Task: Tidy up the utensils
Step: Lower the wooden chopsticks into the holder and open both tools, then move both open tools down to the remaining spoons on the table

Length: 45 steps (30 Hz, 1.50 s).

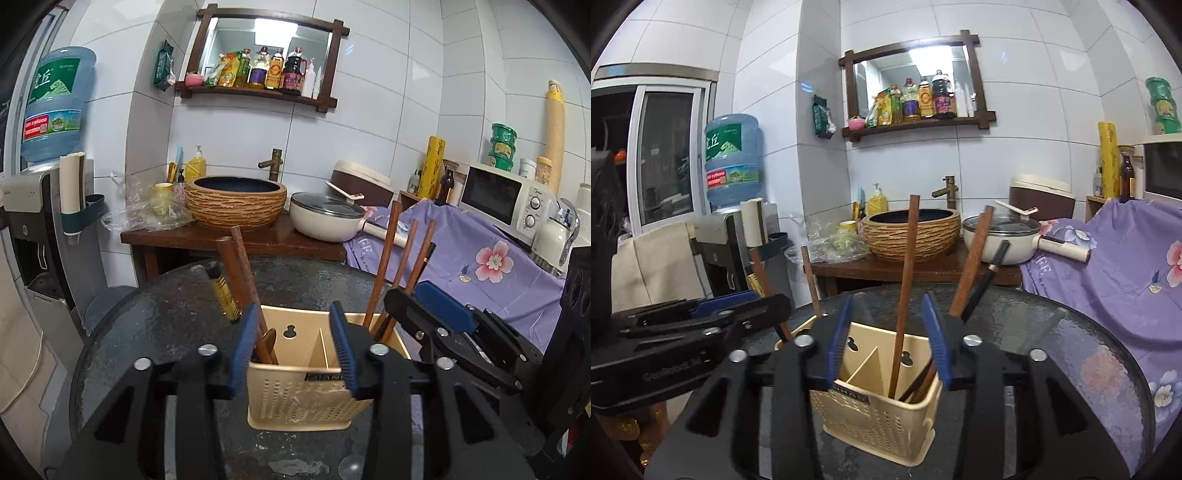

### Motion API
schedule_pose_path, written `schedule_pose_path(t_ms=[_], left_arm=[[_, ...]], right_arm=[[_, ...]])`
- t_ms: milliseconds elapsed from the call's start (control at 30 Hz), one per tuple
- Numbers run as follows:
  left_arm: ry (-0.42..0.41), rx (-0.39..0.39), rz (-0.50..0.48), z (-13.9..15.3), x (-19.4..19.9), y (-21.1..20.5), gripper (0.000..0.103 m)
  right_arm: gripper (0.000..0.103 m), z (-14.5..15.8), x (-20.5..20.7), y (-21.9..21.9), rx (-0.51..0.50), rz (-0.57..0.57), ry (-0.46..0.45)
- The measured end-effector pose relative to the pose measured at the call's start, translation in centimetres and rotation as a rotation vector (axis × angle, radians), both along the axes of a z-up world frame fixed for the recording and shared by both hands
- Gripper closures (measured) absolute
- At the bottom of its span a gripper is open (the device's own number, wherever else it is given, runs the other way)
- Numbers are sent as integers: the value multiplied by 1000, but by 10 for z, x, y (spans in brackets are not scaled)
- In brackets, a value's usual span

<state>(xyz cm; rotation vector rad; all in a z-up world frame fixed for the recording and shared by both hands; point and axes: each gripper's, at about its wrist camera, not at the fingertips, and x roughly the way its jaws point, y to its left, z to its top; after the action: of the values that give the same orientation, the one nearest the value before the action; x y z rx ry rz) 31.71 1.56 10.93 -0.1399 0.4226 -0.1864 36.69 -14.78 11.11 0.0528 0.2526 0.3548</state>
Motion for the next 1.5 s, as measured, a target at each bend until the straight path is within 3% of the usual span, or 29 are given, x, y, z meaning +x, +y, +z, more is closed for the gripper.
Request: schedule_pose_path(t_ms=[167, 333, 700, 867, 1233, 1500], left_arm=[[-12, 11, -5, -9, -29, 2, 46], [39, 22, -12, -30, -51, 5, 38], [272, 109, -131, -106, -81, -13, 38], [327, 159, -195, -130, -94, -28, 39], [400, 287, -267, -166, -99, -58, 43], [403, 297, -259, -168, -84, -67, 45]], right_arm=[[49, -5, -20, -18, 38, 2, 22], [40, -15, -39, -30, 15, -7, 63], [39, -80, -58, -52, -63, -51, 327], [39, -113, -65, -63, -48, -61, 437], [37, -129, -81, -75, -14, -66, 501], [34, -126, -87, -80, 6, -60, 513]])
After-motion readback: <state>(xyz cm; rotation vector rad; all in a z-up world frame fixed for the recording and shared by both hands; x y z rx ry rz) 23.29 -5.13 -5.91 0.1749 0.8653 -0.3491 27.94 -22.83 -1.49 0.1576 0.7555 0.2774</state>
